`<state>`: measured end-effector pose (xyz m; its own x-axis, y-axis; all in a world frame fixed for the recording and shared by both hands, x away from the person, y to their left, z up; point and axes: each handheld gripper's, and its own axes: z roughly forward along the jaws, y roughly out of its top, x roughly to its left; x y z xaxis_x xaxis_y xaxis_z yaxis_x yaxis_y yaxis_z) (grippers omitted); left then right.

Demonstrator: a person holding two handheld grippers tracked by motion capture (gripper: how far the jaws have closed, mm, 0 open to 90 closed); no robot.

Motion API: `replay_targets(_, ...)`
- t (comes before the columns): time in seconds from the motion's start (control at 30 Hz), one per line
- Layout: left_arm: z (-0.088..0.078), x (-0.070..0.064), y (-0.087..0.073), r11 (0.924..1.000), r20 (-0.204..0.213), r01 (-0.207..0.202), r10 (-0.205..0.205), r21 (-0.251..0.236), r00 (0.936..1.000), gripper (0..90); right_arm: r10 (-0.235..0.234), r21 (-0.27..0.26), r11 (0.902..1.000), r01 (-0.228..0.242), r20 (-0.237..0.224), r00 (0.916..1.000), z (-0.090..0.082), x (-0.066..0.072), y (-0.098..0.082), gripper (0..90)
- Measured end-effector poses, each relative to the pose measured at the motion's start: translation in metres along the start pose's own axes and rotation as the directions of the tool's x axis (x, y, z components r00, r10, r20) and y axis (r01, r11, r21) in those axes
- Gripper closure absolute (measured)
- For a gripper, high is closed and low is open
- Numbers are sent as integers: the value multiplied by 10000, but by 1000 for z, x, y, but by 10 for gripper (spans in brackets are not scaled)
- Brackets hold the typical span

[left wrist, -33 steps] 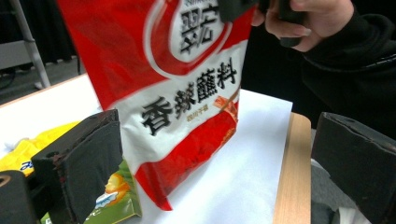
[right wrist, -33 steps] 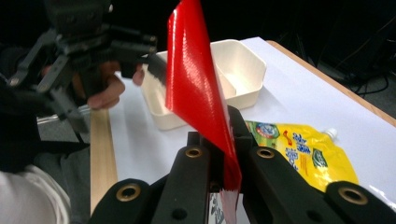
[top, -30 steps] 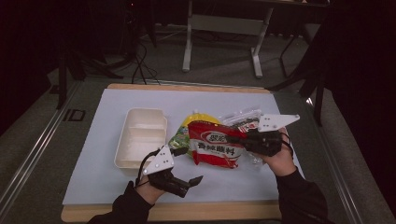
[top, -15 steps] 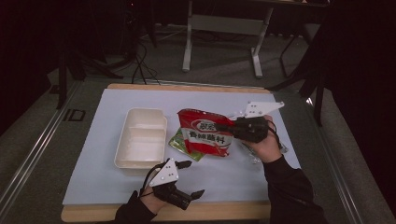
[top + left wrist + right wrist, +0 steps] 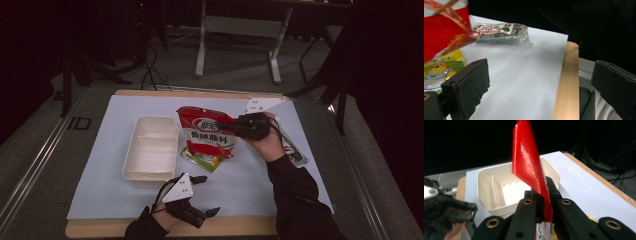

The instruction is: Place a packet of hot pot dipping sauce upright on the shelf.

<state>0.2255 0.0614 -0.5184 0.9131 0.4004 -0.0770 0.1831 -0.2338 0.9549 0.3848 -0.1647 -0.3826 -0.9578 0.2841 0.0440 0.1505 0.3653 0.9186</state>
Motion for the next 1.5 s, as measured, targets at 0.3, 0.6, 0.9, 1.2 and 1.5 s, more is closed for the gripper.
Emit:
replay_targets(0.3,0,0,-1,10000,85,-38,38,40,10000,31,-25,-163,9999,23,-165,9999,16,-7,12,897)
replay_targets(0.6,1,0,-5,9998,327,-75,69,184,9994,32,-4,-233,9997,-5,-389,9992,36,-12,23,898)
replay_targets(0.9,-1,1,-4,10000,374,-38,36,61,9993,32,-89,-335,9994,73,-460,9989,49,-15,31,897)
replay_targets(1.2,-2,0,-5,9999,349,-114,110,106,9993,32,-202,-497,9986,175,-546,9983,66,-19,43,897)
replay_targets(1.5,-6,1,-6,9999,225,-1,-1,120,9997,32,-190,-564,9983,148,-739,9971,85,-21,52,897)
